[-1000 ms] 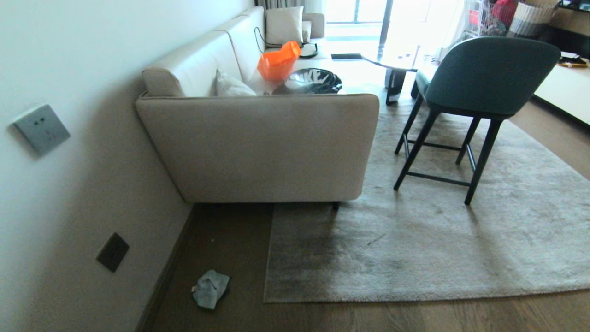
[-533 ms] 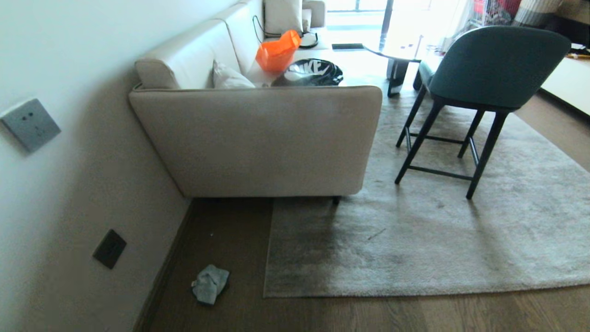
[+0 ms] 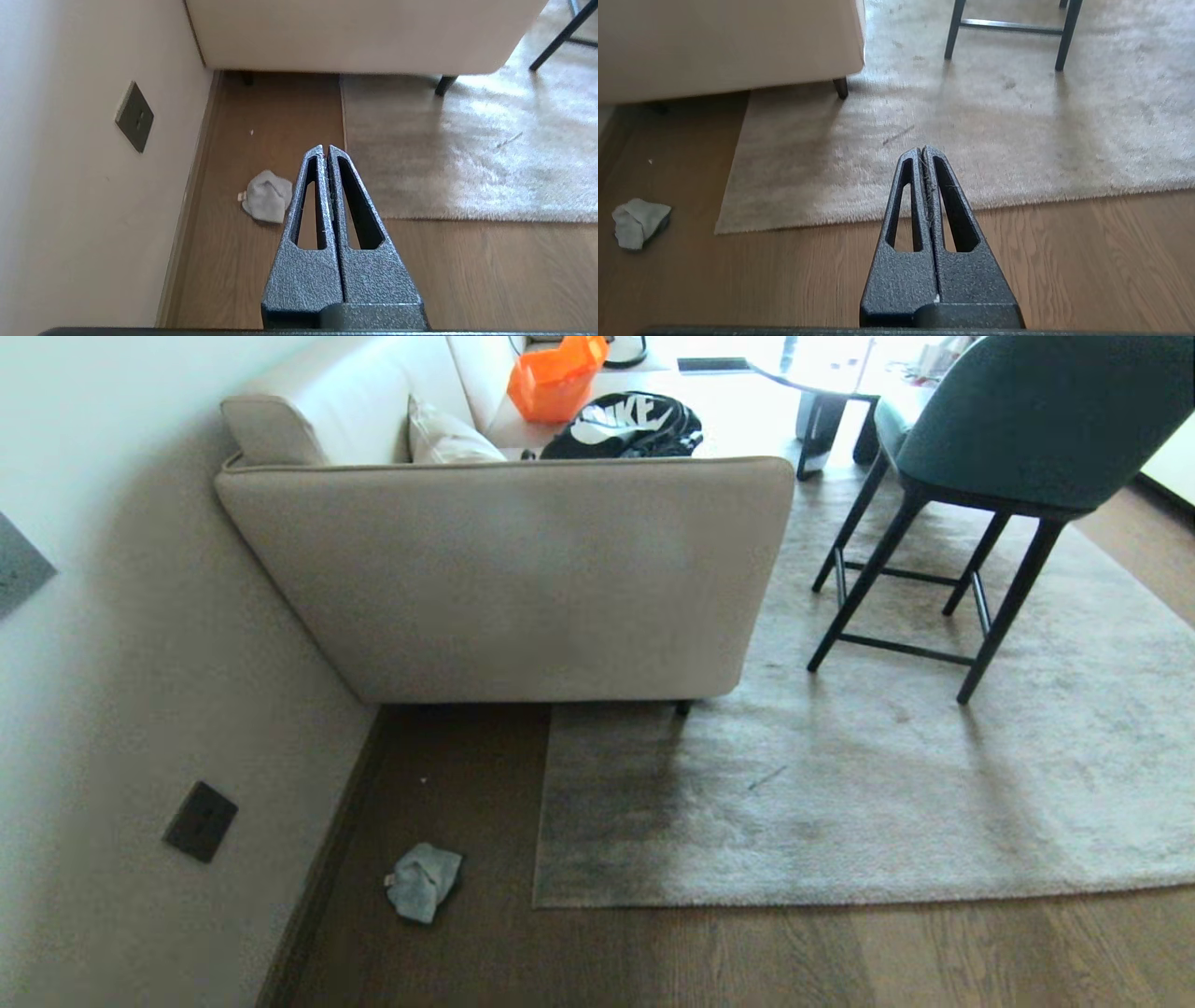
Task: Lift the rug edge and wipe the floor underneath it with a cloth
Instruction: Pick up the rag
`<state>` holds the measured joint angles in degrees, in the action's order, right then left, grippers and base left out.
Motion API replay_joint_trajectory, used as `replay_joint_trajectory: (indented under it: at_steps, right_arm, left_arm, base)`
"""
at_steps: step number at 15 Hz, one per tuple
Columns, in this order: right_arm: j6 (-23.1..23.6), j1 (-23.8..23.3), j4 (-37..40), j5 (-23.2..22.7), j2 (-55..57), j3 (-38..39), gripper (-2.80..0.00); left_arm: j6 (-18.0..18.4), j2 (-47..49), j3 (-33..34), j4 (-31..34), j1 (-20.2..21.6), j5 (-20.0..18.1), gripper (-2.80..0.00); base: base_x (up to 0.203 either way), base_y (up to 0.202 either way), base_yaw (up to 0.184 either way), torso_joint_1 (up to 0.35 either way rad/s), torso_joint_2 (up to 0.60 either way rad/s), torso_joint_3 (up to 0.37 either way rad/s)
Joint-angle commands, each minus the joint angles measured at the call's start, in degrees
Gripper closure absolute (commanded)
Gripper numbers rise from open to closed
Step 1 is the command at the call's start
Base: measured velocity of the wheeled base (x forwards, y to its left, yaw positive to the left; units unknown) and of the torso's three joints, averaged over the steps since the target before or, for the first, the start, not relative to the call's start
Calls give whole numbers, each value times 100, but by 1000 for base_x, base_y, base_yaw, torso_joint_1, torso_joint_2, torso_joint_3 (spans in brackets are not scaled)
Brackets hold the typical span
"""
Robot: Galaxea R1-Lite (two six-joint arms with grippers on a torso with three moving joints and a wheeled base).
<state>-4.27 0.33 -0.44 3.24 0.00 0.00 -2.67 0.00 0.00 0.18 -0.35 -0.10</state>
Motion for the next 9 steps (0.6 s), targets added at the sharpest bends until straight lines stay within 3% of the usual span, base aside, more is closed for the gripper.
replay_joint_trajectory:
  at_steps: [1, 9]
  right_arm:
    - [-4, 2, 0, 1, 0, 0, 0]
    - [-4, 2, -4, 1, 0, 0, 0]
  left_arm:
    - [-5, 0, 0, -1, 0, 1, 0]
    - [-5, 0, 0, -1, 0, 1, 0]
  base:
    - [0, 0, 0, 2, 2, -201]
    - [0, 0, 0, 5, 3, -197]
